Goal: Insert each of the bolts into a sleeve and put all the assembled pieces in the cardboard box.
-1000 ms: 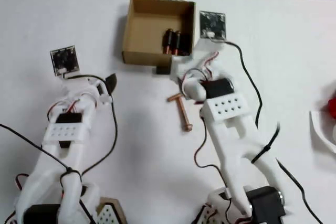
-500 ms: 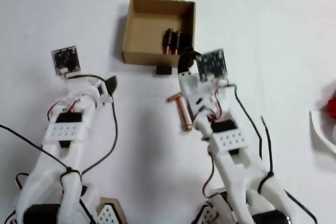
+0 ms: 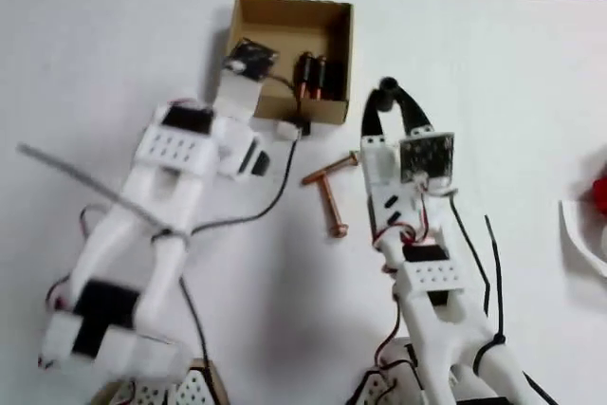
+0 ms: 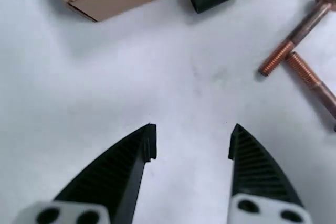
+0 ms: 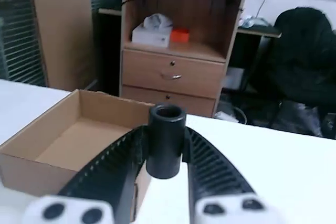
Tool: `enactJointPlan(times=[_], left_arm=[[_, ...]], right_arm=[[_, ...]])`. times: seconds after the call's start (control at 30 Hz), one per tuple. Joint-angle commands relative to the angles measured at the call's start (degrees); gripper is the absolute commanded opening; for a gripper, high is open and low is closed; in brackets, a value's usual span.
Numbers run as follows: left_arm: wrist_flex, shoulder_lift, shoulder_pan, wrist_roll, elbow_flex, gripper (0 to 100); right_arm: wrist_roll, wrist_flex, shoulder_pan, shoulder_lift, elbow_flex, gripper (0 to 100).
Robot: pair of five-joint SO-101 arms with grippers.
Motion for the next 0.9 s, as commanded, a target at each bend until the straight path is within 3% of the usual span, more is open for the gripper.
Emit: enactJointPlan(times=[0.0,0.37,0.53,0.7,0.87], left_arm=[[6.7,9.3,0.8,-0.4,-13.5,26],[22.9,26.9,11.7,-0.8,-37.9,27],[23.9,32.4,15.2,16.3,-46.3,26],[24.3,36.7,16.9,11.2,-50.0,26],[26.0,38.6,19.9,21.5,-50.4,26]], right_arm=[[0.7,-7.4,2.7,-2.5,2.6,2.0],[0.7,-15.4,9.6,-2.5,8.2,2.0],[0.8,-16.4,14.5,-2.5,9.6,2.0],[0.8,-16.5,17.9,-2.5,9.7,2.0],[0.8,-16.5,21.7,-2.5,9.7,2.0]])
